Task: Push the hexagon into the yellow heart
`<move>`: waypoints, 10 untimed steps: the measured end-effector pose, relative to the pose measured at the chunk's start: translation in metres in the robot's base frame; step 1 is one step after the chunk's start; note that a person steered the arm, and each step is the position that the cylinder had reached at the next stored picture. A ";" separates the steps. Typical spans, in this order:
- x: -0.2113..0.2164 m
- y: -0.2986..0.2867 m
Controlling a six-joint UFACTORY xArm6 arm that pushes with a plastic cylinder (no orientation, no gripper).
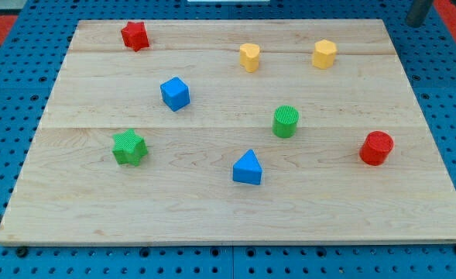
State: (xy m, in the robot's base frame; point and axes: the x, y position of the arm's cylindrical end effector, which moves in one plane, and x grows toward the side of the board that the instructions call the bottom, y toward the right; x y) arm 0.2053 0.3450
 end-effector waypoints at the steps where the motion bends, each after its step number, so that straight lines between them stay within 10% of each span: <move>1: 0.004 0.000; 6: 0.068 -0.200; 10: 0.104 -0.228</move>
State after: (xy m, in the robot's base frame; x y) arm 0.3098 0.1171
